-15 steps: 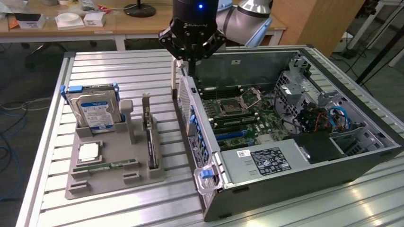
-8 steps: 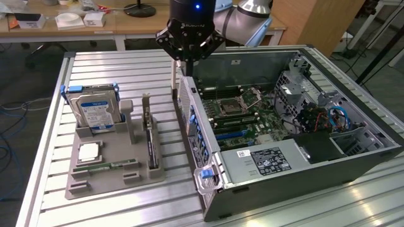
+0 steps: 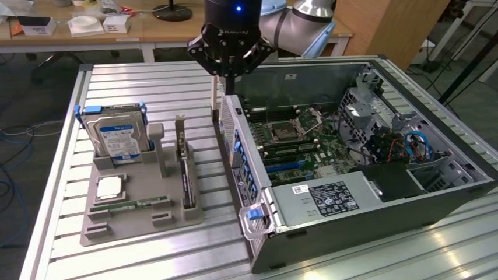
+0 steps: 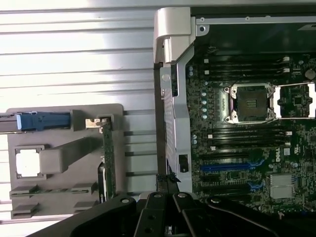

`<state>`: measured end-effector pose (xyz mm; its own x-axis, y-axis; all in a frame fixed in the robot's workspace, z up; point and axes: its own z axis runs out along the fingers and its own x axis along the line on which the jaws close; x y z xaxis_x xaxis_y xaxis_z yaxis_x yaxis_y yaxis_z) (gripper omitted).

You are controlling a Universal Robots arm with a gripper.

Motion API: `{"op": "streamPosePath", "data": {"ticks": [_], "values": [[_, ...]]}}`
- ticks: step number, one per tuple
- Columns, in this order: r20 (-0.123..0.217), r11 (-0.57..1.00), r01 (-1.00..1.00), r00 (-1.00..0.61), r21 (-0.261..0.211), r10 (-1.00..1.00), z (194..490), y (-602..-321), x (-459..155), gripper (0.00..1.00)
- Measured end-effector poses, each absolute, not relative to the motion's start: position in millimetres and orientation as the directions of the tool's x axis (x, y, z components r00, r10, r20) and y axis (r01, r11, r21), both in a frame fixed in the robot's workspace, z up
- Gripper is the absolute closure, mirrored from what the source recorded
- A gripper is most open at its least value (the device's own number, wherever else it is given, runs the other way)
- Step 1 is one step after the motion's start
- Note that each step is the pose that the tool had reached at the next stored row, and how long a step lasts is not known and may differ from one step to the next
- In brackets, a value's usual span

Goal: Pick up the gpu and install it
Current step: 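Reach for the gpu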

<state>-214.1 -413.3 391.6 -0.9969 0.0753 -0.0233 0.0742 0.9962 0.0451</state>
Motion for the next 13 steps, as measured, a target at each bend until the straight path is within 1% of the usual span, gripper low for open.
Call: {"op": "streamPosePath", "data": {"ticks": [13], "values": [[-0.023, 0.996, 0.074, -0.997, 0.045, 0.075, 391.5, -416.3, -223.3, 0.89]]}}
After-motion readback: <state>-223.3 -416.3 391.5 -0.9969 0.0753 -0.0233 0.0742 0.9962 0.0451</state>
